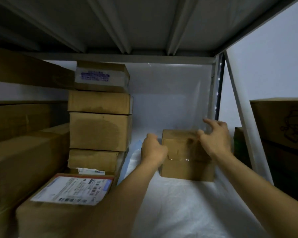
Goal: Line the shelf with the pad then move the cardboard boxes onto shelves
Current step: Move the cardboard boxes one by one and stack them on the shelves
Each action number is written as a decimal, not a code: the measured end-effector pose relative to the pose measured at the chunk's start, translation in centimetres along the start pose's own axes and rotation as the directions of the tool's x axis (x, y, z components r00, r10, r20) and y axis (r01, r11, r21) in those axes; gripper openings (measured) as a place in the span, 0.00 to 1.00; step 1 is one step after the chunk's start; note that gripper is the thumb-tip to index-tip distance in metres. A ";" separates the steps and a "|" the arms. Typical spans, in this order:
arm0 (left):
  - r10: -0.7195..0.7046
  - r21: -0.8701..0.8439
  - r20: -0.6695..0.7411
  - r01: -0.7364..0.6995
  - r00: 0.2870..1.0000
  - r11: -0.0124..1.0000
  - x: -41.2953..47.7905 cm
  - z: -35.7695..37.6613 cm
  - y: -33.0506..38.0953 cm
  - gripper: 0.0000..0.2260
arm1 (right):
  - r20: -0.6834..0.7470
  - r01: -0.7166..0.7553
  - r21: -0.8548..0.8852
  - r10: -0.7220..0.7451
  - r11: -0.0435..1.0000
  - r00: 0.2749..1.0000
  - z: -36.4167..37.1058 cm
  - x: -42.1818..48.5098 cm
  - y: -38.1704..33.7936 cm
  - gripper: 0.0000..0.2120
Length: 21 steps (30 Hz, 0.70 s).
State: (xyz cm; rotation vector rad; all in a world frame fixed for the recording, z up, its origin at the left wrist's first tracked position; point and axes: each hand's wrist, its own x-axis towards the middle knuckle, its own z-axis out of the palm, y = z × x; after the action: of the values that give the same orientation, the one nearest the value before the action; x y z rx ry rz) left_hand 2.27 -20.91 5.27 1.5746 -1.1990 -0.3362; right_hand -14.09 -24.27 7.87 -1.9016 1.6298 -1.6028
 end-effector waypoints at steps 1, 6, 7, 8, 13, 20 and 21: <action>0.066 -0.034 -0.086 -0.069 0.994 0.997 0.0 -1.4 0.9 0.13 | -0.021 0.047 0.033 -0.047 0.998 0.999 0.1 0.1 -1.5 0.22; 0.307 -0.038 -0.549 -0.390 0.778 0.920 -0.3 -11.0 3.2 0.06 | 0.100 0.097 0.373 -0.144 0.923 0.984 2.3 0.4 -10.0 0.18; 0.283 -0.020 -0.615 -0.374 0.736 0.927 0.0 -12.9 3.2 0.07 | 0.152 0.064 0.422 -0.140 0.904 0.978 2.6 0.3 -11.6 0.18; 0.242 -0.023 -0.672 -0.347 0.700 0.938 0.6 -14.8 3.1 0.08 | 0.205 0.029 0.465 -0.140 0.885 0.969 2.9 0.3 -13.2 0.19; 0.066 -0.098 -0.696 -0.186 0.715 0.978 5.8 -22.0 3.3 0.17 | 0.415 -0.165 0.525 -0.082 0.835 0.906 5.0 1.1 -19.3 0.25; -0.024 -0.327 -0.119 -0.016 0.993 0.945 9.9 -24.9 3.3 0.23 | 0.596 -0.415 0.362 0.135 0.835 0.792 7.3 1.8 -22.7 0.36; -0.017 -0.349 -0.078 -0.011 0.997 0.937 9.9 -24.9 3.4 0.21 | 0.607 -0.412 0.341 0.137 0.845 0.783 7.4 1.6 -22.7 0.36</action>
State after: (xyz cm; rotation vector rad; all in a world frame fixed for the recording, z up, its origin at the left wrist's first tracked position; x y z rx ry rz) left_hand 23.15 -14.51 21.20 1.2682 -1.0112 -0.4578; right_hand 5.15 -20.25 21.60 -1.5671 1.0912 -1.0304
